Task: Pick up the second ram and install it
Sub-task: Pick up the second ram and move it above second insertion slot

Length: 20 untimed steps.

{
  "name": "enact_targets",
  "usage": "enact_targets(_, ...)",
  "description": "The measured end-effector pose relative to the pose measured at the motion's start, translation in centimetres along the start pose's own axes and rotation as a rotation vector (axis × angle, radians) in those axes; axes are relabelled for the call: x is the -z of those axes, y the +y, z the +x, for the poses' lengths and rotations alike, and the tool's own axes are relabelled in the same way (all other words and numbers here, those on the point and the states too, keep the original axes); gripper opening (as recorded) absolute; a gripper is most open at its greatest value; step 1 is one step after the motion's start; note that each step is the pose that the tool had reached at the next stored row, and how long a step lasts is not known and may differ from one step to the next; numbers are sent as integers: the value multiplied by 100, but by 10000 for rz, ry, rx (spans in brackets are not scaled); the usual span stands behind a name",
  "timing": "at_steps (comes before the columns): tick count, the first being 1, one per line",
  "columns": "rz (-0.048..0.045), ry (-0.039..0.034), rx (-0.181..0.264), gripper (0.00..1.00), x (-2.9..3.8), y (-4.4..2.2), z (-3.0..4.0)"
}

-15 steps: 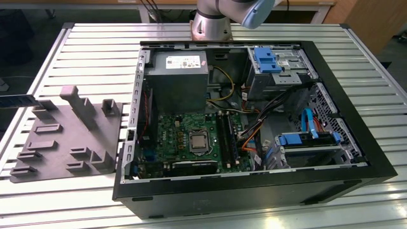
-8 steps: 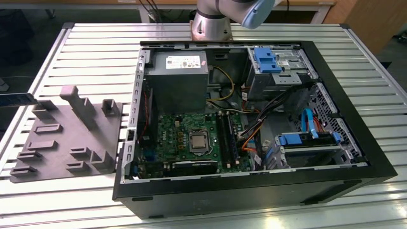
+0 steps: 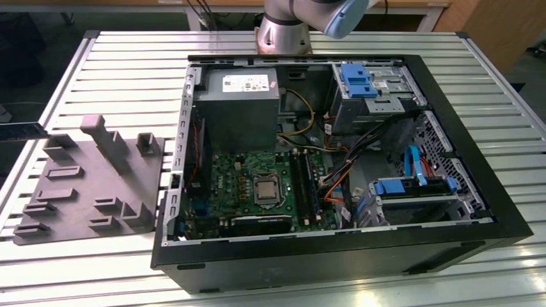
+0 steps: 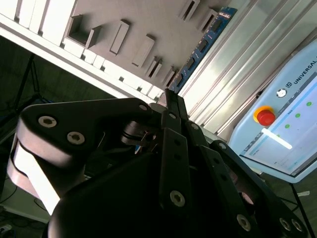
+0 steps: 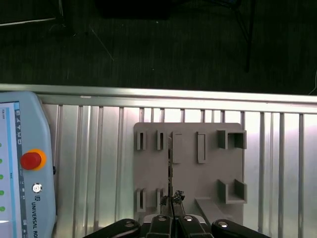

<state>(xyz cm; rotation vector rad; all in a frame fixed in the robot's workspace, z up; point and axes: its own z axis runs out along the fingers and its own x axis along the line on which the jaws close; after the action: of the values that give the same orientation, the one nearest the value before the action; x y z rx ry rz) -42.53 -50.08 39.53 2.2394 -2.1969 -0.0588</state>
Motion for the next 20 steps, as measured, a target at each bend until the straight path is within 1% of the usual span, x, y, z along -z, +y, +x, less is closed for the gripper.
enact_targets(20, -1, 1, 0, 12, 111, 3, -3)
